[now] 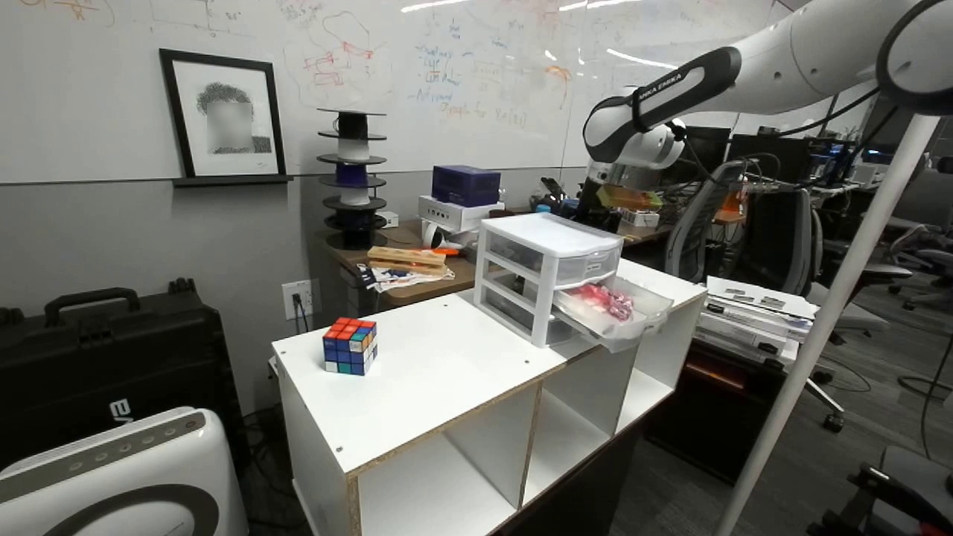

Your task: Put the two white objects on the right in the top drawer of the dresser

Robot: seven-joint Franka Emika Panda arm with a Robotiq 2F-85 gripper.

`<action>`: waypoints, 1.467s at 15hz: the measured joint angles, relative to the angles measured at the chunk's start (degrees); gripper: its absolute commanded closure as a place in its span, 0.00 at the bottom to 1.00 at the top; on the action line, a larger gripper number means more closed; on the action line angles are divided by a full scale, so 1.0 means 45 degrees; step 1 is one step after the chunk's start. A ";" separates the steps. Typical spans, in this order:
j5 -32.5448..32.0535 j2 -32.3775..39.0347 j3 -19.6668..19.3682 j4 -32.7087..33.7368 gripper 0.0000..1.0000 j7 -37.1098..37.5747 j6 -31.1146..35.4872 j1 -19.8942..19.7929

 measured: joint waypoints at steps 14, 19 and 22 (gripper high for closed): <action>-0.0095 0.2983 0.0181 0.3545 0.65 0.0070 -0.1339 -0.0132; -0.0141 0.2983 0.0172 0.3781 0.66 -0.0062 -0.2482 -0.0132; -0.0540 0.2914 -0.0059 0.3785 0.66 -0.0057 -0.2728 -0.0102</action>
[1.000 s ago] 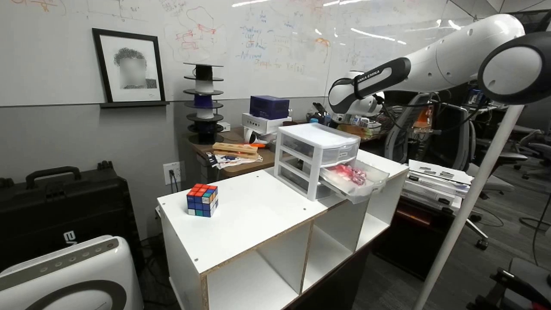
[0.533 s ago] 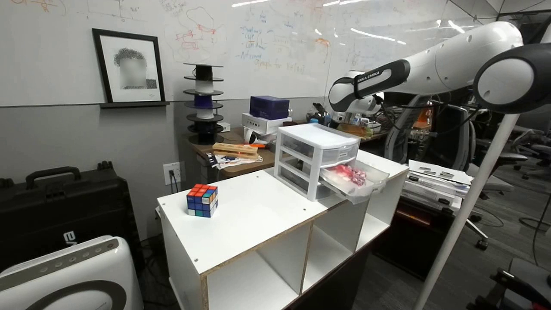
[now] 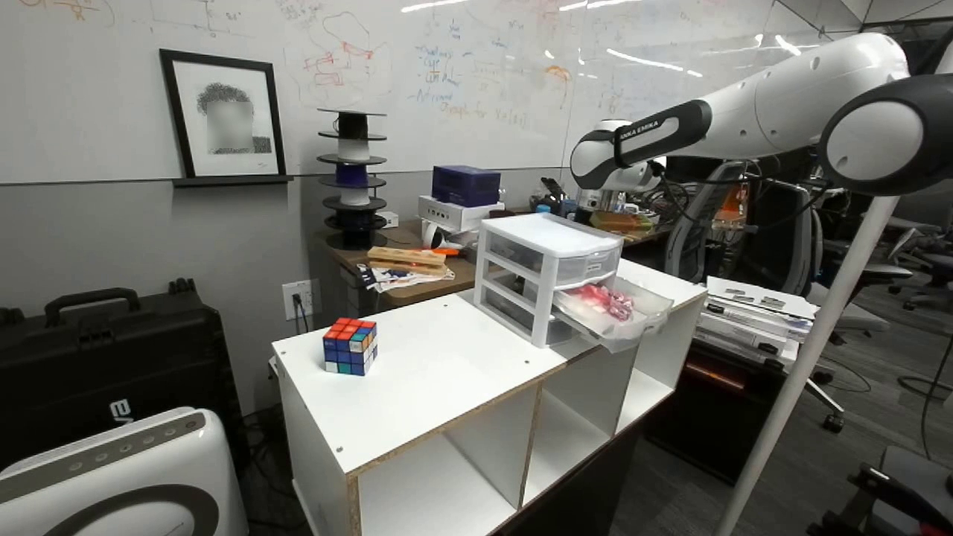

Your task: Put the two white objects on the right in the top drawer of the dresser

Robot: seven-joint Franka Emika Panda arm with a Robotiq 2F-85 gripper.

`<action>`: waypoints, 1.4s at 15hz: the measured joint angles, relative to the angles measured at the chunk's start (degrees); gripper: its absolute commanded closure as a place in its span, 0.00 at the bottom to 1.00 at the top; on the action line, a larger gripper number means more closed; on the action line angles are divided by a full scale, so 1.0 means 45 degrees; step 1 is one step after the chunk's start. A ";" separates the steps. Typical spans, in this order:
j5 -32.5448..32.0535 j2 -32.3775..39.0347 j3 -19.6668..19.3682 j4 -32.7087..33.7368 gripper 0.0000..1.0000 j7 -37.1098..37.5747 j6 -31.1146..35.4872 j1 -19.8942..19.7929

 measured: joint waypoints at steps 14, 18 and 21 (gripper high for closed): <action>-0.0375 -0.5002 0.0169 -0.5070 0.66 -0.5413 0.0386 -0.0239; -0.0593 -0.6398 0.0630 -0.7516 0.66 -0.7626 0.0432 -0.0350; -0.1167 -0.7457 0.0609 -0.9382 0.66 -0.9090 0.1614 -0.0409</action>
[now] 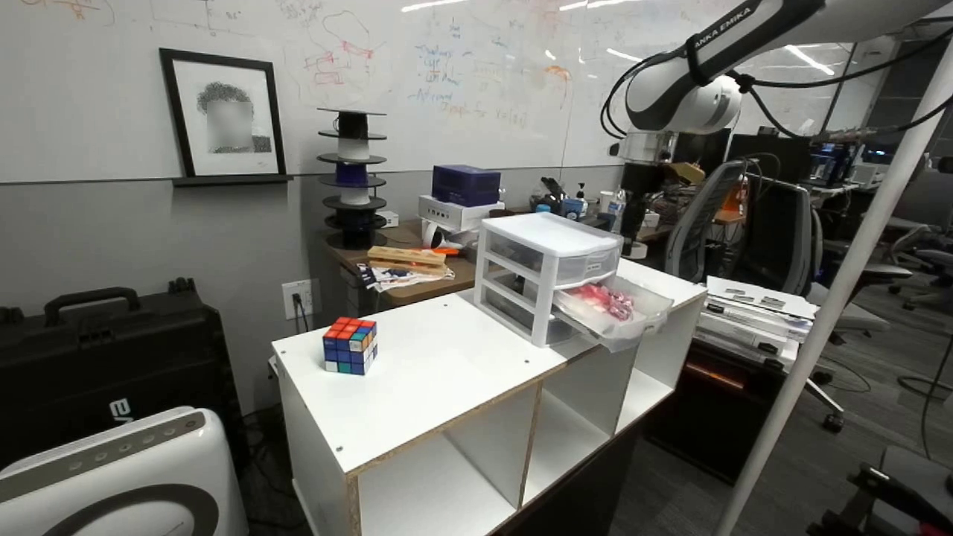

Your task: Put the two white objects on the right in the top drawer of the dresser

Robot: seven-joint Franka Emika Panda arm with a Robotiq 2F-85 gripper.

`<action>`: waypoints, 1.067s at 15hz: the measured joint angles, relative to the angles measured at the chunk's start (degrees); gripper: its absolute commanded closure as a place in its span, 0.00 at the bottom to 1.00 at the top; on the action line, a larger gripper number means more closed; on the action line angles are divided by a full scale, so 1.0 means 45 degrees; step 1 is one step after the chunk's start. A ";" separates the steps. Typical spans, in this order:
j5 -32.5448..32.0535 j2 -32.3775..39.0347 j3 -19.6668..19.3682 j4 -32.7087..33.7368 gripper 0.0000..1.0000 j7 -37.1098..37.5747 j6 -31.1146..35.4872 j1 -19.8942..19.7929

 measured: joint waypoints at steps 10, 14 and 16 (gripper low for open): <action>-0.0528 -0.4529 0.0058 -0.6645 0.66 -0.0591 0.4503 0.0257; -0.0294 -0.6752 0.0119 -0.9459 0.66 -0.0711 0.4885 0.0910; 0.0310 -0.7869 0.0190 -1.0911 0.66 -0.0921 0.5119 0.1517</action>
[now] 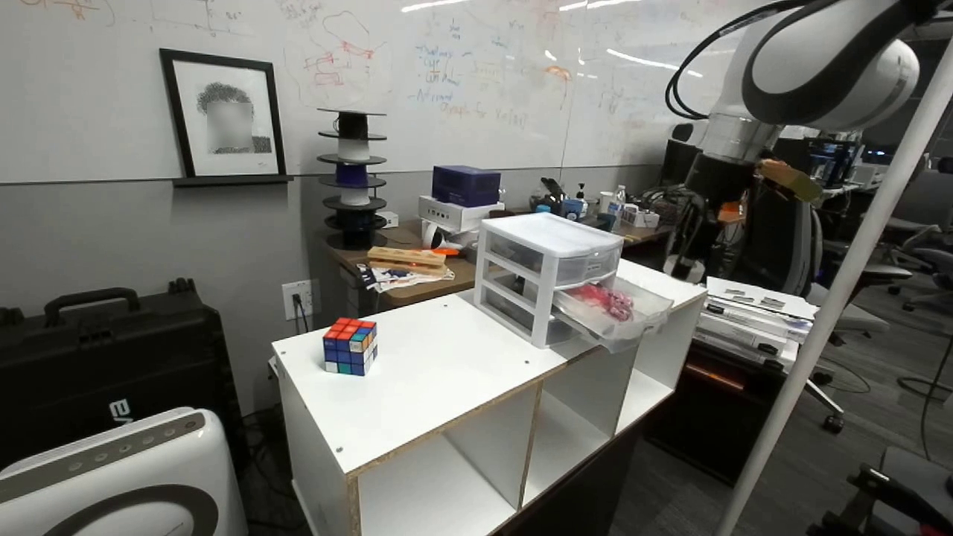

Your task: Put the two white objects on the right in the top drawer of the dresser

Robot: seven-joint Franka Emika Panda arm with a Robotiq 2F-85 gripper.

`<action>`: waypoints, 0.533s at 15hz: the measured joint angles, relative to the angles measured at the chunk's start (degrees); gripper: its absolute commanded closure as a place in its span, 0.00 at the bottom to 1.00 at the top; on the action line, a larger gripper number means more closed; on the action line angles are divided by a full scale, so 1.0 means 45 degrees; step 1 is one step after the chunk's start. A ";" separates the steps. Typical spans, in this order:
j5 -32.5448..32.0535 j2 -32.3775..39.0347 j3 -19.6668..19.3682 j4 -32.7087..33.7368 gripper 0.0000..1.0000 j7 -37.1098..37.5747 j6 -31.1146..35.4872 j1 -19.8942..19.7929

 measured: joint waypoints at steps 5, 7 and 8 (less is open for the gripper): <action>0.1801 -0.1855 0.0491 -0.3036 0.66 0.0364 0.1481 0.2393; 0.2233 -0.1985 0.0712 -0.3605 0.66 0.0825 0.2619 0.3384; 0.2281 -0.1984 0.0778 -0.3741 0.66 0.1067 0.3130 0.3780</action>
